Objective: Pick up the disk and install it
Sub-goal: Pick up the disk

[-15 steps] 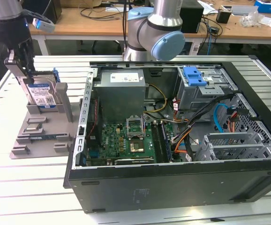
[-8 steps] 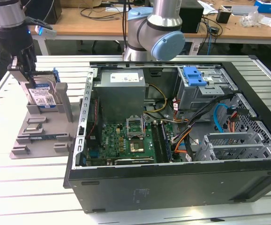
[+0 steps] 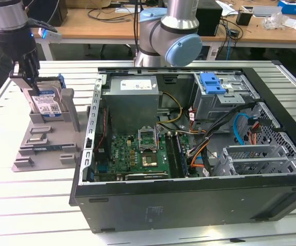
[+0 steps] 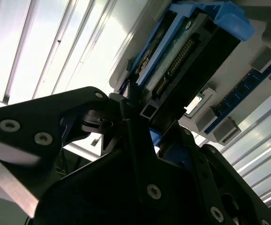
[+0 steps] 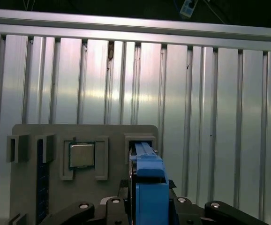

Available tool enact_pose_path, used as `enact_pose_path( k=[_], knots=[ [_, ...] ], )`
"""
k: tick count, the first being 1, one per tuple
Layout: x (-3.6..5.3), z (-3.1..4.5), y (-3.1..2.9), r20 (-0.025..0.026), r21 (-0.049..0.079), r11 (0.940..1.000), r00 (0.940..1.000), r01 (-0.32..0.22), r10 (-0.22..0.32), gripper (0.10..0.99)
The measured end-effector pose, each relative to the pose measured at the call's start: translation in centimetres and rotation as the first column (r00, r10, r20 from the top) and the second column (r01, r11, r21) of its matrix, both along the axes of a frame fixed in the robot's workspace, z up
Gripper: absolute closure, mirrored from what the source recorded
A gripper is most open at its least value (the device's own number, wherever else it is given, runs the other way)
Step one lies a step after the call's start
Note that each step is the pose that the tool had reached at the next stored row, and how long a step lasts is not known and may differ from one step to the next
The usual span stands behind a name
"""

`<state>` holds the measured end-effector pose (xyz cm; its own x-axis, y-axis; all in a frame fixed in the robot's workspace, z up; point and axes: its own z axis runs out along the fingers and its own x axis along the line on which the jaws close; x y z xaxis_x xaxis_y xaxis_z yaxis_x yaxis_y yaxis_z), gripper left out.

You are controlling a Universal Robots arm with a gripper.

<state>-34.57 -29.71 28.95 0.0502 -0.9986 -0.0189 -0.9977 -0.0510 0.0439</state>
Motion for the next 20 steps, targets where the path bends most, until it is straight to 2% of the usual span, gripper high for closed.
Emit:
enact_pose_path(
  k=[5, 8, 12, 20],
  knots=[
    [0.01, 0.01, 0.0, 0.0001, 0.0, 1.0, 1.0, 0.0, 0.0, 0.718],
    [0.01, 0.26, 0.04, 0.0, 0.0, 1.0, 1.0, 0.0, 0.0, 0.718],
    [0.0, 1.18, 0.24, 0.0, 0.0, 1.0, 1.0, 0.0, 0.0, 0.718],
    [0.01, 2.27, 0.54, 0.0, 0.0, 1.0, 1.0, 0.0, 0.0, 0.718]
  ],
)
